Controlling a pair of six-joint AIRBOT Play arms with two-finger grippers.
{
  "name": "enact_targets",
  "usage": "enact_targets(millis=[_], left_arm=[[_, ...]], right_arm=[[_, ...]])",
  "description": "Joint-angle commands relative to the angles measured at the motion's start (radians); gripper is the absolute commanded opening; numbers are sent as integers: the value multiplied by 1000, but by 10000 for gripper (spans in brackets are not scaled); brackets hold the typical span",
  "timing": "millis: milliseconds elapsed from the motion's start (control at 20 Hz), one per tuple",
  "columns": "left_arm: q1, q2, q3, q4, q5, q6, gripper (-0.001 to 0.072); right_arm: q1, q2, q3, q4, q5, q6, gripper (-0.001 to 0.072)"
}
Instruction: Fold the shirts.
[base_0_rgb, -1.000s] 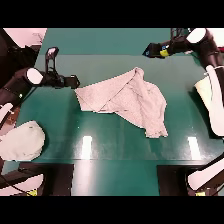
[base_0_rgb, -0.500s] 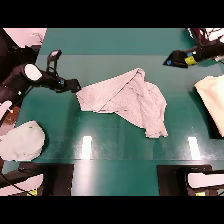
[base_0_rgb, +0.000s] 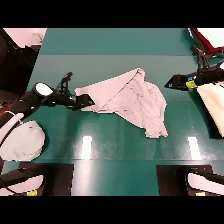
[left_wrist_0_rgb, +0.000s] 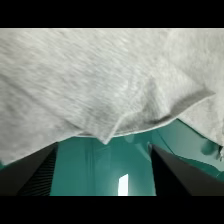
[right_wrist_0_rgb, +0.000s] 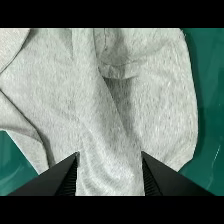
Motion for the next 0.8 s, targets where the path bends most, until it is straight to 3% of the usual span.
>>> enact_targets(millis=[0, 250, 650, 700, 750], left_arm=[[-77, -30, -27, -60, 69, 23, 657], [-120, -108, -24, -170, 92, 31, 657], [-119, -108, 69, -171, 102, 40, 656], [-119, -109, 69, -162, 108, 39, 584], [-120, -109, 68, -134, 109, 39, 434]], right_arm=[[1, 39, -71, 1, -27, 0, 442], [1, 47, -74, 1, -23, 0, 442], [1, 46, -74, 0, -24, 0, 442], [1, 46, -74, 0, -24, 0, 442], [1, 46, -74, 0, -25, 0, 442]])
